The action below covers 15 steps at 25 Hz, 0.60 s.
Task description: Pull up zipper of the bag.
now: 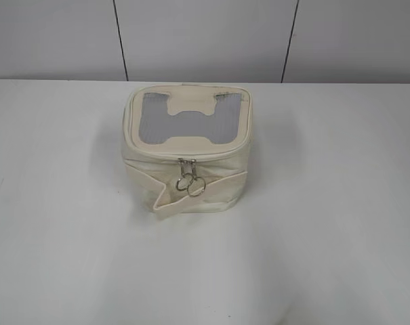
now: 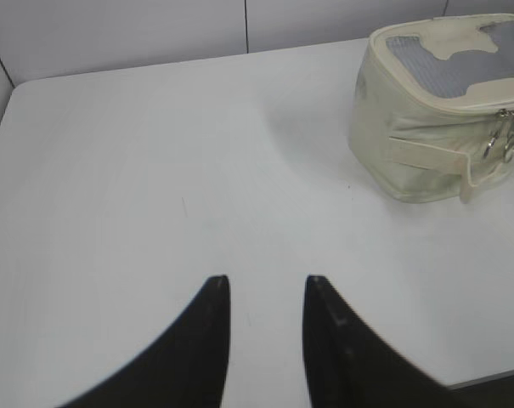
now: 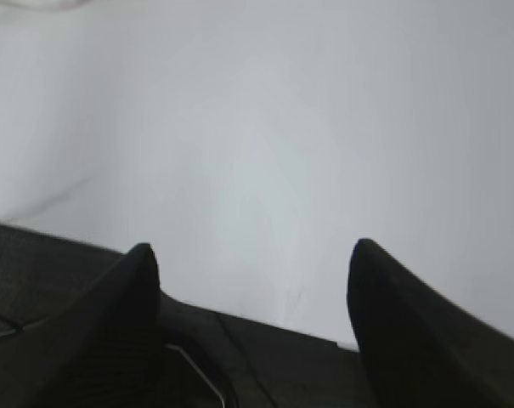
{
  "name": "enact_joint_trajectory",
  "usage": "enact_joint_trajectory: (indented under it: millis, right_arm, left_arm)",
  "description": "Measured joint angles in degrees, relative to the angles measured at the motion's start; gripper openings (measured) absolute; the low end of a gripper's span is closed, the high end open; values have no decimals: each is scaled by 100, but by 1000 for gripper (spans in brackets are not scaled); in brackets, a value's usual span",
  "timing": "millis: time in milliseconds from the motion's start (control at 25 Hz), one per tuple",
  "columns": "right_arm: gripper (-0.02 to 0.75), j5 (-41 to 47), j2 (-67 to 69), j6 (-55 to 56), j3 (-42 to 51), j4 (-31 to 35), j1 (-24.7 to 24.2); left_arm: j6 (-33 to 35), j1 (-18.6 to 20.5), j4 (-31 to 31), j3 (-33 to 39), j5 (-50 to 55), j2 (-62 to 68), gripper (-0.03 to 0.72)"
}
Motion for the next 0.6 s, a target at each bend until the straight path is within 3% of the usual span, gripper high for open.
enact_joint_trajectory:
  millis: [360,600]
  right_arm:
    - [491,0,-1761,1,14,-281,0]
    - [451,0,-1900,167,25,-285,0]
  left_arm:
    - [0,0,-211,185,-375,-41,232]
    - [0,0,-249,189,-417,-41,232]
